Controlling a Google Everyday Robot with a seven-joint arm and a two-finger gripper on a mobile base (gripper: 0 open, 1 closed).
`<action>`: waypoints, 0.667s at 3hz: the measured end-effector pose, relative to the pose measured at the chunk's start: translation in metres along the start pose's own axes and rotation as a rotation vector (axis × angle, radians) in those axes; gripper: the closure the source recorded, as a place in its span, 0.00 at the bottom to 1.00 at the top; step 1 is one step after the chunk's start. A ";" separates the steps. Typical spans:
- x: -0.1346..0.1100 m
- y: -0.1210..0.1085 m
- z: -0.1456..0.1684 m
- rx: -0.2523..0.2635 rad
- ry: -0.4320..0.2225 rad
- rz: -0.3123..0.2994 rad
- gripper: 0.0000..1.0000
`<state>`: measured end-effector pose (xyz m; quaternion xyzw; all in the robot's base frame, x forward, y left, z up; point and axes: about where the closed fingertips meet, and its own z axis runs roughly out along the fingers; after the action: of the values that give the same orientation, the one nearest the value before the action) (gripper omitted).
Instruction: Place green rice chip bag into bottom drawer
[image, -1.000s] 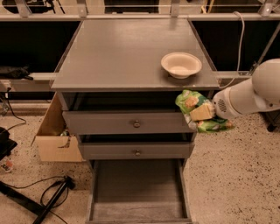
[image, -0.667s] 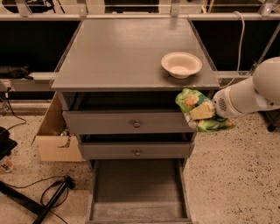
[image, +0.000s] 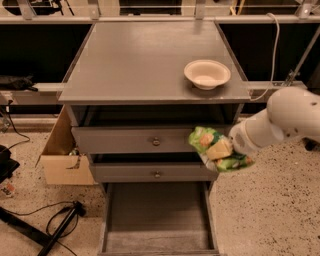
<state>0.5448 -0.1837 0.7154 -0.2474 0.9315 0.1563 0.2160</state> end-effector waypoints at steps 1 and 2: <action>0.069 0.013 0.063 -0.077 0.105 -0.059 1.00; 0.115 0.014 0.125 -0.159 0.125 -0.100 1.00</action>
Offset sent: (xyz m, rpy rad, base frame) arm -0.0756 0.0226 -0.2791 0.1073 0.1801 0.2934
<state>0.4879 -0.1675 0.5558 -0.3192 0.9143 0.2028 0.1449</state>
